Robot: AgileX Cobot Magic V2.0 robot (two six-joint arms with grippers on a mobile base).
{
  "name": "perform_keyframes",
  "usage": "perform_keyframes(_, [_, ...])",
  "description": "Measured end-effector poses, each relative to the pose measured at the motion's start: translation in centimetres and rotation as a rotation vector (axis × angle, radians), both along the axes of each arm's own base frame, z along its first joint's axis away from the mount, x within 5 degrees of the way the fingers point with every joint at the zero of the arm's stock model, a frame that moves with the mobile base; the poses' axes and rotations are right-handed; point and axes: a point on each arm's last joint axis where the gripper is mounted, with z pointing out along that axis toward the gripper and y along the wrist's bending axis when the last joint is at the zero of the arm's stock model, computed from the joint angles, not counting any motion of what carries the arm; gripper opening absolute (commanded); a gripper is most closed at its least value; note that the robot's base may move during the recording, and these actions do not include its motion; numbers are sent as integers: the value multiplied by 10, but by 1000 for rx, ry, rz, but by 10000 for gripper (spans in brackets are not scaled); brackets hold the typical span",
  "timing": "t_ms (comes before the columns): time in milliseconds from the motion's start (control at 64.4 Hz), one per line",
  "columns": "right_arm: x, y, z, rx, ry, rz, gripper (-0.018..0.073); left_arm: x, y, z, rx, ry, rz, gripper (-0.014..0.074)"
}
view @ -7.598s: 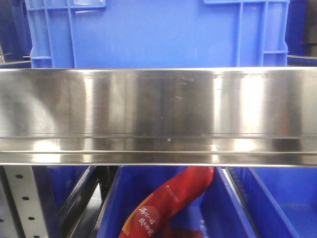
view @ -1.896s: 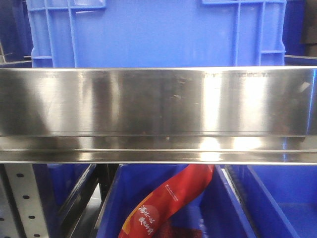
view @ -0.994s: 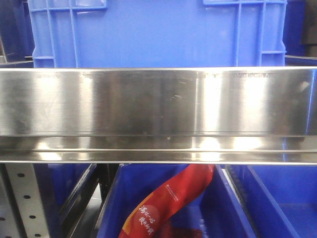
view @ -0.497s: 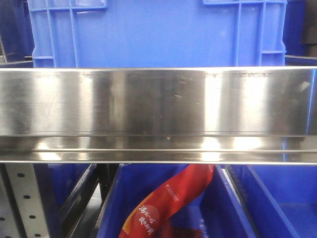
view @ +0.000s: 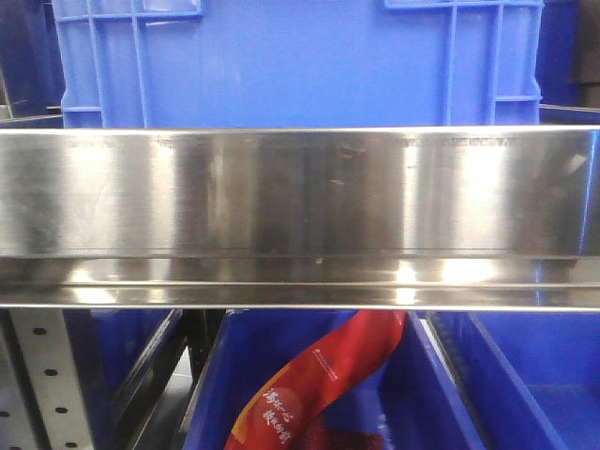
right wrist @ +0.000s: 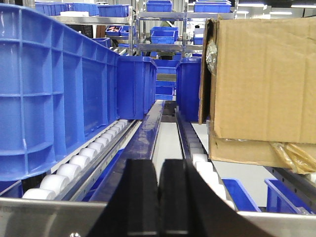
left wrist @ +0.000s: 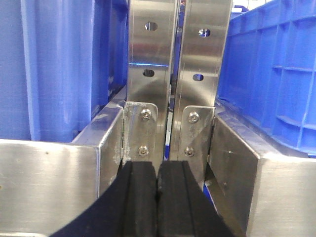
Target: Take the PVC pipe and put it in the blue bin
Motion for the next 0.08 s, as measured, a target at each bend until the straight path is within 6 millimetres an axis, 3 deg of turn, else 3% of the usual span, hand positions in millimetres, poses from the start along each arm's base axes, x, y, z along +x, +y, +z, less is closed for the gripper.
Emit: perform_keyframes(78, [0, 0, 0, 0, 0, 0, -168, 0, 0, 0, 0, 0, 0, -111])
